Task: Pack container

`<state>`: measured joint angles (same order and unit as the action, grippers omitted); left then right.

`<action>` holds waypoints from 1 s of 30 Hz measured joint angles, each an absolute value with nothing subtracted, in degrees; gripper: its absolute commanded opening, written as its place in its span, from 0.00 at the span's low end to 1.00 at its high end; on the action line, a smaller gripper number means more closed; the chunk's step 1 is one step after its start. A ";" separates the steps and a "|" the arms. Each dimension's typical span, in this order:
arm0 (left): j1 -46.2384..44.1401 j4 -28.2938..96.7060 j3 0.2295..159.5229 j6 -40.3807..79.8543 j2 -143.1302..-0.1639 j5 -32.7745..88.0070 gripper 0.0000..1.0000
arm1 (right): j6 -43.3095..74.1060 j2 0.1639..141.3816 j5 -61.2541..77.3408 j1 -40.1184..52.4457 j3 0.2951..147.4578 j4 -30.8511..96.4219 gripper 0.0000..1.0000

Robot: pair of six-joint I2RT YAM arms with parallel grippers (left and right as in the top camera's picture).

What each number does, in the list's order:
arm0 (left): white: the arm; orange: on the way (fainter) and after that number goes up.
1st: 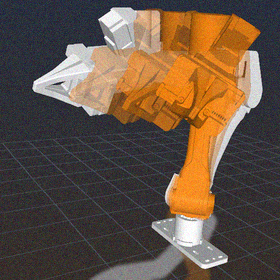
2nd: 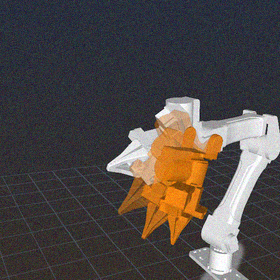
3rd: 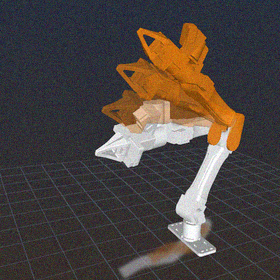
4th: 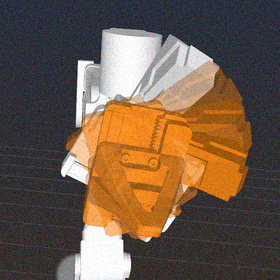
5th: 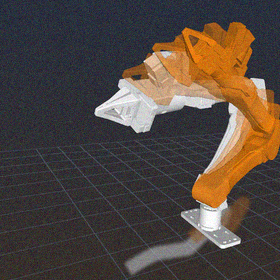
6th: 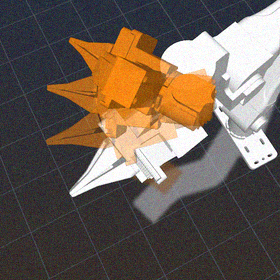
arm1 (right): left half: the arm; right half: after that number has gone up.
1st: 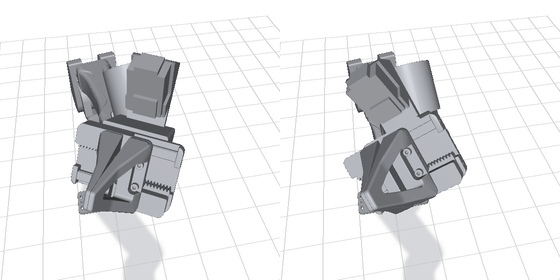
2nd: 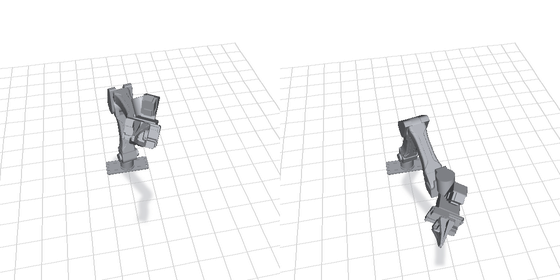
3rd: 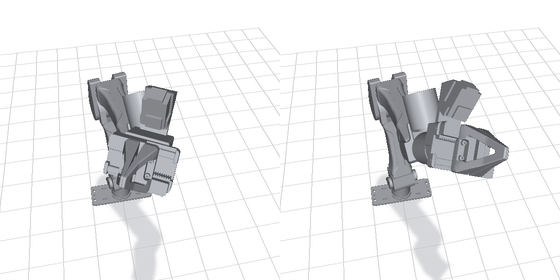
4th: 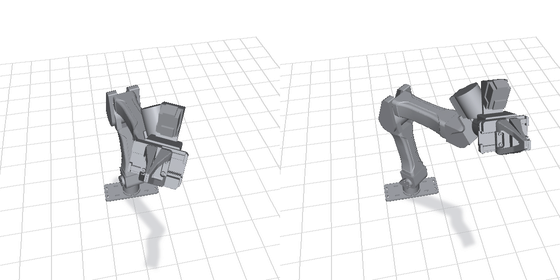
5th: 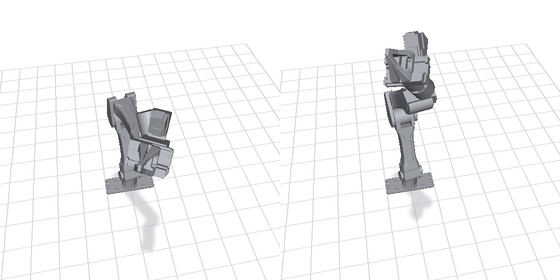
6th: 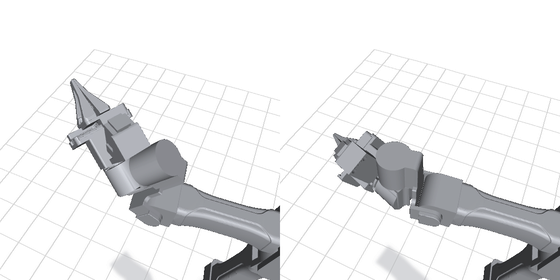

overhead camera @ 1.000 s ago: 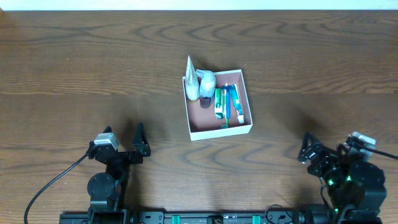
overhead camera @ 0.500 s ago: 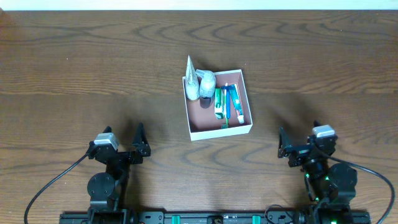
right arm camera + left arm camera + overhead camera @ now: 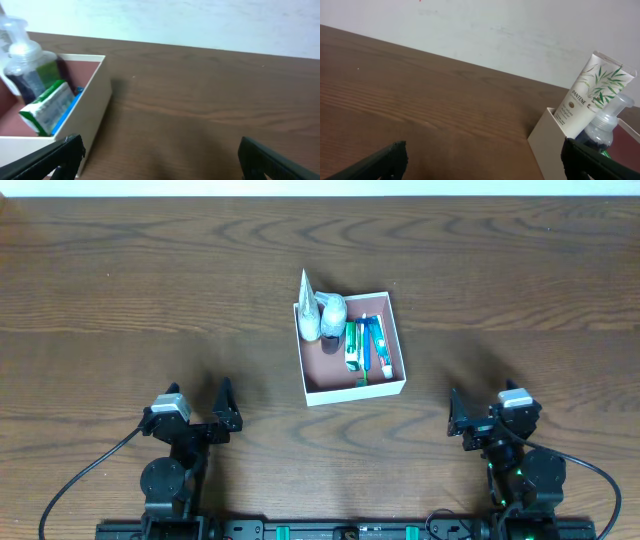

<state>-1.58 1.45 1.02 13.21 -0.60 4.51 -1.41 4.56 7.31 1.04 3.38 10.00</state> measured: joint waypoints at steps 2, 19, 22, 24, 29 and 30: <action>-1.58 1.45 1.02 13.21 -0.60 4.51 0.98 | -2.44 3.60 6.79 1.04 3.33 10.00 0.99; -1.58 1.45 1.02 13.21 -0.60 4.51 0.98 | -4.64 0.67 5.04 1.04 0.58 3.70 0.99; -1.58 1.45 1.02 13.21 -0.60 4.51 0.98 | -4.67 0.67 4.36 1.04 0.58 3.75 0.99; -1.58 1.45 1.02 13.21 -0.60 4.51 0.98 | -4.67 0.67 4.08 1.04 0.58 3.75 0.99; -1.58 1.45 1.02 13.21 -0.60 4.51 0.98 | -4.69 0.67 4.01 1.04 0.58 3.75 0.99; -1.58 1.45 1.02 13.21 -0.60 4.51 0.98 | -4.69 0.67 4.01 1.04 0.58 3.75 0.99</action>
<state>-1.58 1.45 1.02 13.21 -0.60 4.51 -4.69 0.67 4.01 1.04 0.58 3.75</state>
